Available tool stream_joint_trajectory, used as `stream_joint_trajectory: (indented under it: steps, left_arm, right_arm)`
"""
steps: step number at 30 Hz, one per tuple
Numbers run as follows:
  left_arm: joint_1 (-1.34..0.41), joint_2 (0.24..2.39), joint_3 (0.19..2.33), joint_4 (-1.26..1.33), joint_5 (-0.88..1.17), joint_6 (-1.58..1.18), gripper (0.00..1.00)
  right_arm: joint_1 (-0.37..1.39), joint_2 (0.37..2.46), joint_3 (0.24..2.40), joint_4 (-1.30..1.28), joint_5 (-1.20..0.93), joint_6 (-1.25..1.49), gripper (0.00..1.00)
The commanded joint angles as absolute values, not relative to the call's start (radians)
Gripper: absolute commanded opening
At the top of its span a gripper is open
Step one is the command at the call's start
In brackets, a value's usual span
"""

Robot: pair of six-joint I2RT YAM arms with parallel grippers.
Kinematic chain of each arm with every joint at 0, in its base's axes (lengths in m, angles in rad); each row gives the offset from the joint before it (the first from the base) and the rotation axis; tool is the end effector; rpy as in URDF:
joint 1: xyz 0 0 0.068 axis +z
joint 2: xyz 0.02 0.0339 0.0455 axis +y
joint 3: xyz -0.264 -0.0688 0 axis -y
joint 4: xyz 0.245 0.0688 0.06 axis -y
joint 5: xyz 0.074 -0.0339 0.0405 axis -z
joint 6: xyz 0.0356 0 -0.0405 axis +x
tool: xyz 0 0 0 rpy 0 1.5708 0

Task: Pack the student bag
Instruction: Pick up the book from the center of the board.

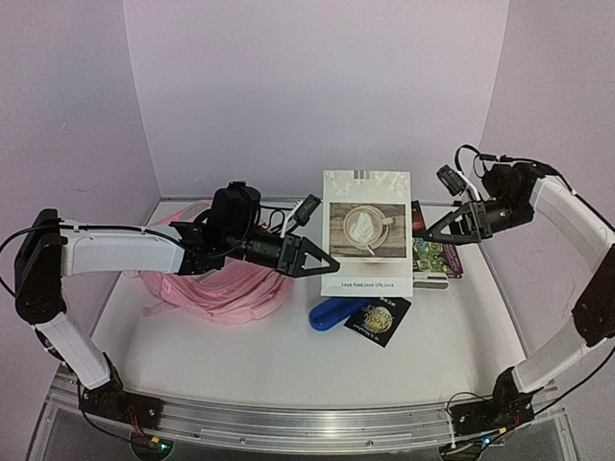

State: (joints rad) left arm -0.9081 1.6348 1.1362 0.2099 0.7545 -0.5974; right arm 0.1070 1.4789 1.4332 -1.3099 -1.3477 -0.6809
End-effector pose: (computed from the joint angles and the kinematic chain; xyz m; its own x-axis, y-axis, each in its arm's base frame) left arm 0.2124 -0.3119 0.2840 -0.6951 0.2246 -0.6829 0.7104 0.0689 -0.7004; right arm 0.2555 0.0624 0.3451 -0.6095 -0.2055 -0.7657 -0.7907 0.0880 0.6059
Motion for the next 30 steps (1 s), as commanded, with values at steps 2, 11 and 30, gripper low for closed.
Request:
stream_joint_trajectory:
  steps: [2,11,30]
  left_arm:
    - [-0.91,1.597,1.149,0.317,0.784,-0.616,0.04]
    - [-0.91,1.642,1.185,0.345,0.808,-0.645,0.04]
    - [-0.881,1.632,1.209,0.329,0.83,-0.662,0.03]
  right_arm:
    - [0.102,1.531,1.457,-1.319,-1.414,-0.644,0.98]
    - [0.103,1.532,1.439,-1.223,-1.412,-0.524,0.98]
    - [0.206,1.263,1.183,-0.3,-1.272,0.332,0.98]
